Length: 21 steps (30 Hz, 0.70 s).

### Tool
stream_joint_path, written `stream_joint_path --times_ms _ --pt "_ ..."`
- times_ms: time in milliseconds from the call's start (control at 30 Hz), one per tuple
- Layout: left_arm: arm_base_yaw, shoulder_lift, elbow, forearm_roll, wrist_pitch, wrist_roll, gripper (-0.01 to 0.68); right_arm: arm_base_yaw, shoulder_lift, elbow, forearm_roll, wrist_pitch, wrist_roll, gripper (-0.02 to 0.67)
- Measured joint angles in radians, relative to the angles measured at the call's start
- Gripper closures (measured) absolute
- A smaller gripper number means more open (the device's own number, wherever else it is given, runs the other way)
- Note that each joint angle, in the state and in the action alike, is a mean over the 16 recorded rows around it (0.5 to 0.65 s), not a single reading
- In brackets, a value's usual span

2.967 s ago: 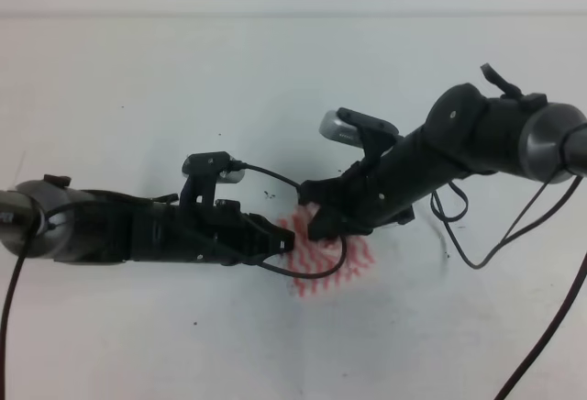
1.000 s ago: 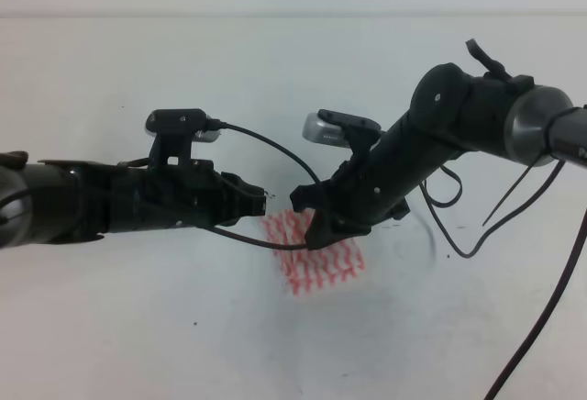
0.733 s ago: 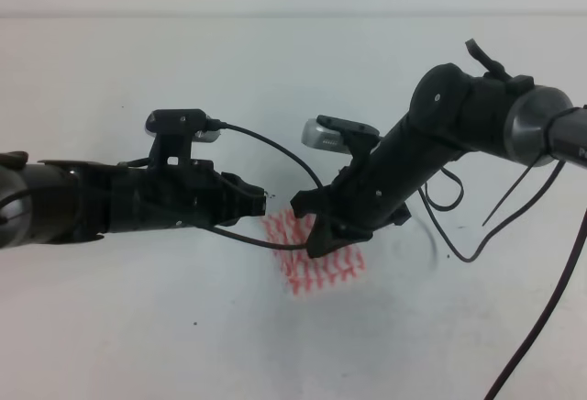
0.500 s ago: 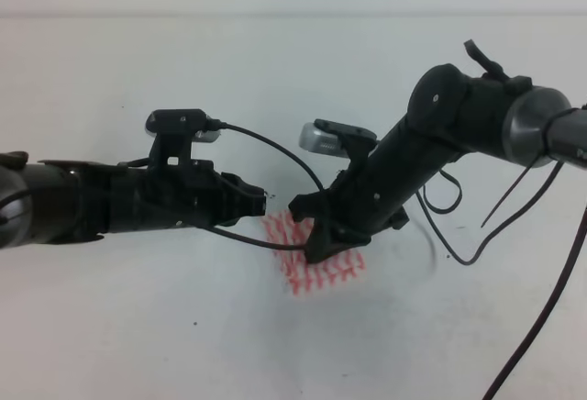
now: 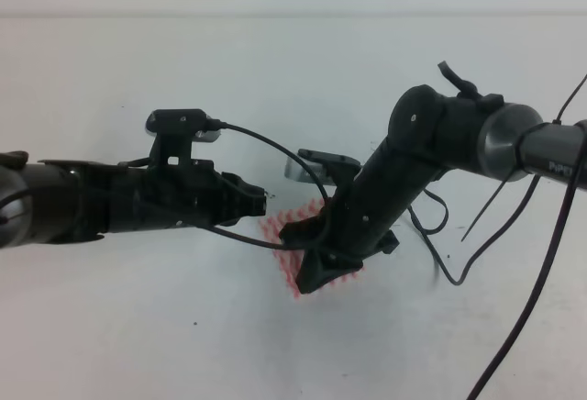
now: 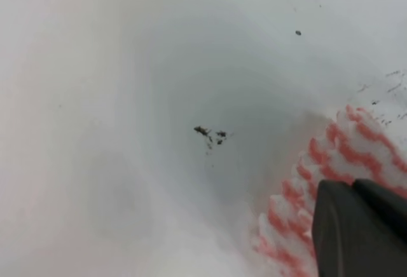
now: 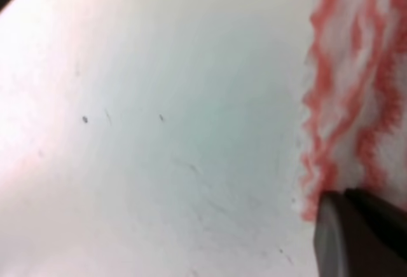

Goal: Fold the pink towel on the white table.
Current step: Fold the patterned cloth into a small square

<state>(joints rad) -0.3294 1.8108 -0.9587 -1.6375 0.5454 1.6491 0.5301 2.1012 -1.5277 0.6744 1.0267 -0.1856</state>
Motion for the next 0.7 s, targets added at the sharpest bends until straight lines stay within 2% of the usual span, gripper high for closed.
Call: stream_joint_path --times_ms 700 --pt "-0.020 0.055 -0.001 -0.074 0.103 -0.001 0.674 -0.056 -0.032 0.000 -0.115 -0.026 0.076 0.667"
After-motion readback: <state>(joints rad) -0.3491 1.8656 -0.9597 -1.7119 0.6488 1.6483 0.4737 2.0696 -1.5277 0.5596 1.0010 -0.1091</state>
